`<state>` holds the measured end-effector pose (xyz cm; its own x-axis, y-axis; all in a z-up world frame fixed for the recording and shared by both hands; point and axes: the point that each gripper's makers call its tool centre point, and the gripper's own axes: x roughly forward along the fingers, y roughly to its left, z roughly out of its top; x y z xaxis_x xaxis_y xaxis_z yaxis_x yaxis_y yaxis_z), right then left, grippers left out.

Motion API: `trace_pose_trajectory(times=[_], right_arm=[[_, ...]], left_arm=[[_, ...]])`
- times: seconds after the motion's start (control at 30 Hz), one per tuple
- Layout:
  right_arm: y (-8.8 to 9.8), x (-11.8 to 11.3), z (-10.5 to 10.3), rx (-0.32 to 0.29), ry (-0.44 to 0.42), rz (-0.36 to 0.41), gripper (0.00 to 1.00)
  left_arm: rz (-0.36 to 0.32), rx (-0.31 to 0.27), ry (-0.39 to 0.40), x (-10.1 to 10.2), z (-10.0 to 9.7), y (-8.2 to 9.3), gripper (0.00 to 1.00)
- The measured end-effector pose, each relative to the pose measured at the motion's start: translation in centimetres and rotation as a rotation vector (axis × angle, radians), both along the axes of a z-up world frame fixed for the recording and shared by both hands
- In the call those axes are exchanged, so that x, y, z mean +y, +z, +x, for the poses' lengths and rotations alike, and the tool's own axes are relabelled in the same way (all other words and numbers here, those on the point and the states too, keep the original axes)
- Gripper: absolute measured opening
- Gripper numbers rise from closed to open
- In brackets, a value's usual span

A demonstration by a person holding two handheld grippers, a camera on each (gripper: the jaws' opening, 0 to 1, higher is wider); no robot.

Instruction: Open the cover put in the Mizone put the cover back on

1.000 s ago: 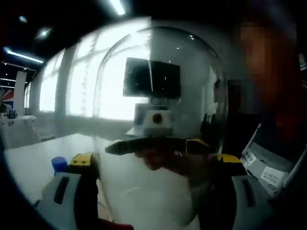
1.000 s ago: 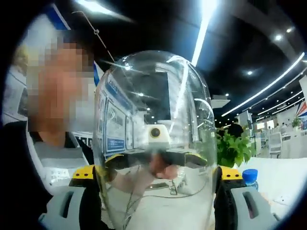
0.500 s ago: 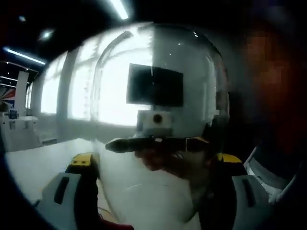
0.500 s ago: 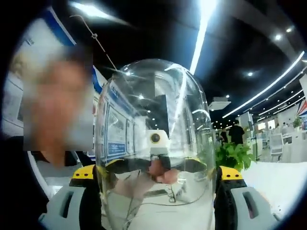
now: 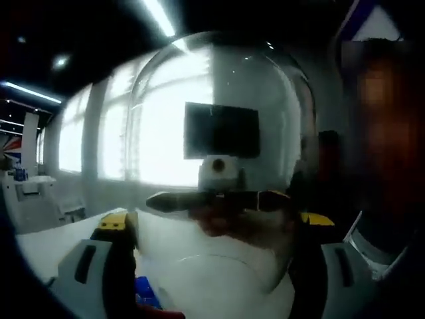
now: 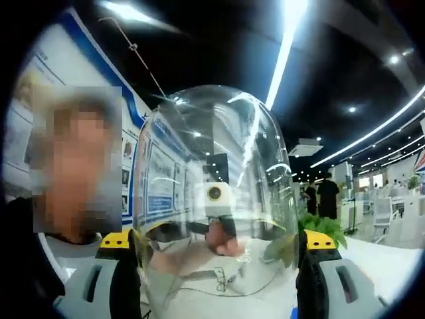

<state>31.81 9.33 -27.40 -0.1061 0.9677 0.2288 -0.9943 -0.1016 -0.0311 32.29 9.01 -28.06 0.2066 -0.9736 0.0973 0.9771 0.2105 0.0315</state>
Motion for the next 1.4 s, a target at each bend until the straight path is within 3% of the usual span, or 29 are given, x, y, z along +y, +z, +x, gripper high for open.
trace_pose_trajectory(times=[0.37, 0.6, 0.77, 0.97, 1.17, 1.4], right_arm=[[-0.6, 1.0, 4.0, 0.006, -0.003, -0.007, 0.9], [-2.9, 1.7, 5.6, 0.033, 0.002, 0.0, 0.9], [-4.7, 2.0, 6.1, 0.017, 0.007, -0.034, 0.9], [-6.7, 2.3, 7.3, 0.047, 0.01, -0.049, 0.9], [-8.1, 2.4, 8.2, 0.04, 0.019, -0.046, 0.9], [-11.4, 2.5, 8.2, 0.036, 0.038, -0.067, 0.9]], left_arm=[[-0.014, 0.006, -0.003, 1.1, 3.7, -1.0, 0.85], [-0.017, 0.032, 0.002, 1.4, 5.7, -2.7, 0.85], [0.011, 0.024, 0.006, 1.7, 6.4, -4.7, 0.85], [0.002, 0.055, 0.01, 2.2, 7.7, -6.1, 0.85], [0.014, 0.05, 0.02, 2.2, 8.1, -7.8, 0.85], [0.042, 0.059, 0.036, 2.2, 8.4, -11.1, 0.85]])
